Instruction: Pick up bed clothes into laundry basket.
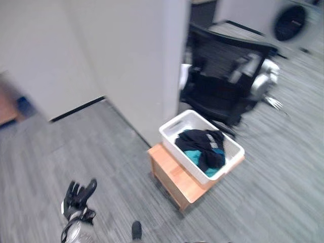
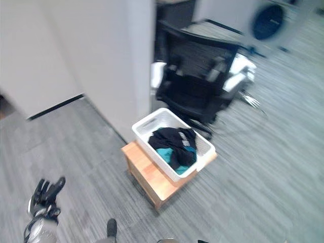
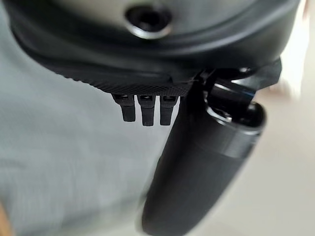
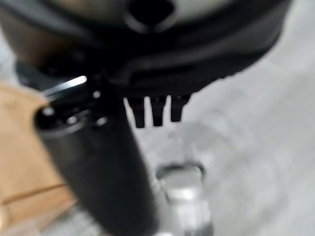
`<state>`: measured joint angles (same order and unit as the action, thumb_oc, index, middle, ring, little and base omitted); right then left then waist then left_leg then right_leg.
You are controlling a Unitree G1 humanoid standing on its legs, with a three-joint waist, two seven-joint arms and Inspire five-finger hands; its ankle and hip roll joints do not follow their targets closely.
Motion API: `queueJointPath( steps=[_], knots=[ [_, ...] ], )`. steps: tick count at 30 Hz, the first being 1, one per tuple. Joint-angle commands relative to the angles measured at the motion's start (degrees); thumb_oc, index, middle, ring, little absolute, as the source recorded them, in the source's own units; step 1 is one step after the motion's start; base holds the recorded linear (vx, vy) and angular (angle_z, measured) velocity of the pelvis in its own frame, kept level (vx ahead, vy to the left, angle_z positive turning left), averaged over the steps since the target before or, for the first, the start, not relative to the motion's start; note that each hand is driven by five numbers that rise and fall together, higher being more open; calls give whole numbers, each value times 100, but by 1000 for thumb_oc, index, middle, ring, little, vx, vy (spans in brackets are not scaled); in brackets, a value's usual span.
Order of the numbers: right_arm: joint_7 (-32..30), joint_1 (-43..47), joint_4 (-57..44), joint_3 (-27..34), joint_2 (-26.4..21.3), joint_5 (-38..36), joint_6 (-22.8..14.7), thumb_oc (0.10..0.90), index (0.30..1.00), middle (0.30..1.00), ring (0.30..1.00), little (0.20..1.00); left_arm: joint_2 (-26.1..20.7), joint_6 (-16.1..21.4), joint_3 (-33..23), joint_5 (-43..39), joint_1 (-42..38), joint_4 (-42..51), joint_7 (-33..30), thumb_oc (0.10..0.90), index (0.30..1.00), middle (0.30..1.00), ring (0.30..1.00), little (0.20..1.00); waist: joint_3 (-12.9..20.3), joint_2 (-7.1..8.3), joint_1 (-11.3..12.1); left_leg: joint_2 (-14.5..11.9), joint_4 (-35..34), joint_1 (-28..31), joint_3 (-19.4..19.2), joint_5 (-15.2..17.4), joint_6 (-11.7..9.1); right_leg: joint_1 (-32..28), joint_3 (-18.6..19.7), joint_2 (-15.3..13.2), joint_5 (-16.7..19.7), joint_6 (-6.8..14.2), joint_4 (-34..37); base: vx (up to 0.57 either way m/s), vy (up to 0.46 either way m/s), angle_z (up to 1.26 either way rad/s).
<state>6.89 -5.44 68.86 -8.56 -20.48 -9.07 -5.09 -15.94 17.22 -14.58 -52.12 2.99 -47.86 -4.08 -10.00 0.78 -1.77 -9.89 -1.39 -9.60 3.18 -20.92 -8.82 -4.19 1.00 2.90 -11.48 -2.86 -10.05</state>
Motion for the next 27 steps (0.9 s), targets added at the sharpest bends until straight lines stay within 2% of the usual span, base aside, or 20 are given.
queueJointPath(
  steps=[1, 2, 5, 6, 7, 8, 9, 10, 11, 12, 14, 16, 17, 18, 19, 20, 22, 23, 25, 27],
  knots=[
    [-195, 235, -100, 45, -442, 103, -257, 800, 900, 900, 900, 900, -336, 95, -73, -109, -402, 286, 482, 800, 900, 900, 900, 900, -38, 498, -30, -353, 1362, -305, -1214, 1130, 155, -181, -240, -192, 681, 400, 689, -402, -239, 128],
    [-224, 213, -86, 73, -479, 75, -263, 800, 900, 900, 900, 900, -375, -19, 131, 168, -317, 81, 473, 800, 900, 900, 900, 900, -45, 528, -61, -462, 1733, -258, -1664, 1346, 281, -85, -460, -215, 729, 342, 694, -320, -180, 116],
    [-296, 190, -12, 205, -520, -50, -250, 800, 900, 900, 900, 900, -435, -336, 566, 1065, -254, -617, 490, 800, 900, 900, 900, 900, -80, 524, -163, -622, 3000, 73, -2240, 2061, 333, -45, -1073, -224, 712, 191, 765, -280, -84, 159],
    [-315, 166, 24, 247, -492, -103, -247, 800, 900, 900, 900, 900, -416, -458, 680, 1210, -316, -951, 539, 800, 900, 900, 900, 900, -18, 549, -220, -737, 3180, 264, -2599, 2116, 339, 20, -1363, -217, 704, 146, 776, -179, -85, 144],
    [-315, 163, 26, 253, -490, -104, -250, 800, 900, 900, 900, 900, -421, -450, 688, 1210, -336, -983, 551, 800, 900, 900, 900, 900, -19, 536, -234, -751, 3218, 239, -2567, 2144, 333, 16, -1386, -205, 687, 146, 770, -139, -54, 184],
    [-335, 63, 154, 293, -370, -131, -234, 800, 900, 900, 900, 900, -382, -655, 1012, 1955, -457, -1606, 605, 800, 900, 900, 900, 900, 144, 462, -482, -865, 2949, 854, -3237, 2346, 313, 151, -2026, -243, 686, 139, 835, -49, 19, 192],
    [-336, 59, 156, 296, -371, -131, -238, 800, 900, 900, 900, 900, -377, -650, 1013, 1970, -464, -1619, 605, 800, 900, 900, 900, 900, 140, 460, -501, -847, 2924, 868, -3220, 2350, 319, 132, -2050, -252, 683, 150, 838, -143, 109, 270],
    [-314, -69, 400, 387, -182, -134, -182, 800, 900, 900, 900, 900, -219, -826, 1003, 2029, -571, -2032, 650, 800, 900, 900, 900, 900, 266, 381, -700, -833, 2761, 1281, -3738, 2496, 229, 209, -2637, -349, 725, 161, 909, -77, 100, 202],
    [-316, -64, 411, 386, -183, -132, -190, 800, 900, 900, 900, 900, -220, -824, 1003, 2024, -584, -2053, 659, 800, 900, 900, 900, 900, 272, 377, -737, -812, 2729, 1276, -3708, 2494, 234, 203, -2674, -360, 726, 174, 911, -206, 286, 257],
    [-353, -161, 554, 428, -7, -132, -159, 800, 900, 900, 900, 900, -97, -932, 1026, 2298, -554, -2297, 697, 800, 900, 900, 900, 900, 336, 287, -948, -652, 1953, 1393, -4028, 2696, 317, 339, -3156, -647, 932, 373, 862, -195, 319, 196],
    [-397, -48, 541, 339, 119, 48, -95, 800, 900, 900, 900, 900, -67, -1056, 1037, 2617, -496, -2577, 702, 800, 900, 900, 900, 900, 297, 250, -941, -147, 1173, 1374, -3623, 2934, 530, 641, -3262, -1015, 1245, 635, 496, -233, 429, 248],
    [-384, 80, 490, 213, 207, 149, -80, 800, 900, 900, 900, 900, -126, -1141, 1123, 3062, -489, -2793, 712, 800, 900, 900, 900, 900, 162, 257, -971, -4, 779, 1452, -3449, 2846, 601, 965, -3083, -1296, 1459, 822, -50, -168, 277, 151],
    [-385, 121, 488, 163, 245, 198, -69, 800, 900, 900, 900, 900, -155, -1121, 1234, 3276, -500, -2826, 732, 800, 900, 900, 900, 900, 76, 284, -1083, 101, 648, 1484, -3269, 2827, 648, 1213, -2489, -1404, 1635, 1055, -399, -121, 134, 96],
    [-385, 127, 490, 161, 249, 199, -69, 800, 900, 900, 900, 900, -158, -1120, 1230, 3279, -504, -2828, 731, 800, 900, 900, 900, 900, 85, 295, -1086, 121, 633, 1474, -3272, 2814, 658, 1236, -2482, -1424, 1638, 1062, -414, -113, 84, 144],
    [-370, 204, 481, 80, 265, 198, -70, 800, 900, 900, 900, 900, -162, -1096, 1365, 3421, -501, -2866, 730, 800, 900, 900, 900, 900, 61, 304, -1161, 164, 636, 1431, -3081, 2791, 674, 1379, -1717, -1321, 1707, 1198, -454, -142, 104, 190],
    [-386, 216, 449, 11, 282, 156, -107, 800, 900, 900, 900, 900, -211, -1090, 1638, 3758, -473, -2832, 751, 800, 900, 900, 900, 900, 104, 216, -1199, 262, 476, 1305, -2534, 2529, 729, 1281, -332, -1128, 1724, 1162, -396, -192, 92, 166],
    [-362, 203, 406, -10, 275, 156, -126, 800, 900, 900, 900, 900, -267, -1053, 1817, 3956, -449, -2769, 744, 800, 900, 900, 900, 900, 149, 174, -1104, 330, 355, 1181, -2114, 2380, 759, 1009, 72, -1153, 1742, 1177, -398, -188, 6, 254],
    [-338, 227, 398, -143, 294, 251, -141, 800, 900, 900, 900, 900, -340, -1044, 1888, 3948, -495, -2693, 717, 800, 900, 900, 900, 900, 249, 199, -941, 415, 138, 1062, -1645, 2153, 760, 754, 473, -953, 1595, 1213, -305, -200, -74, 283],
    [-323, 272, 330, -291, 314, 298, -148, 800, 900, 900, 900, 900, -406, -1017, 1829, 3777, -529, -2615, 687, 800, 900, 900, 900, 900, 314, 261, -678, 395, 31, 956, -1363, 1968, 689, 490, 375, -879, 1280, 1131, -13, -202, -168, 159],
    [-346, 379, 8, -567, 356, 288, -215, 800, 900, 900, 900, 900, -412, -938, 1644, 3475, -510, -2470, 601, 800, 900, 900, 900, 900, 371, 490, -157, 142, -15, 589, -996, 1538, 471, 190, -181, -728, 811, 967, 529, -260, -462, 104]
  ],
)
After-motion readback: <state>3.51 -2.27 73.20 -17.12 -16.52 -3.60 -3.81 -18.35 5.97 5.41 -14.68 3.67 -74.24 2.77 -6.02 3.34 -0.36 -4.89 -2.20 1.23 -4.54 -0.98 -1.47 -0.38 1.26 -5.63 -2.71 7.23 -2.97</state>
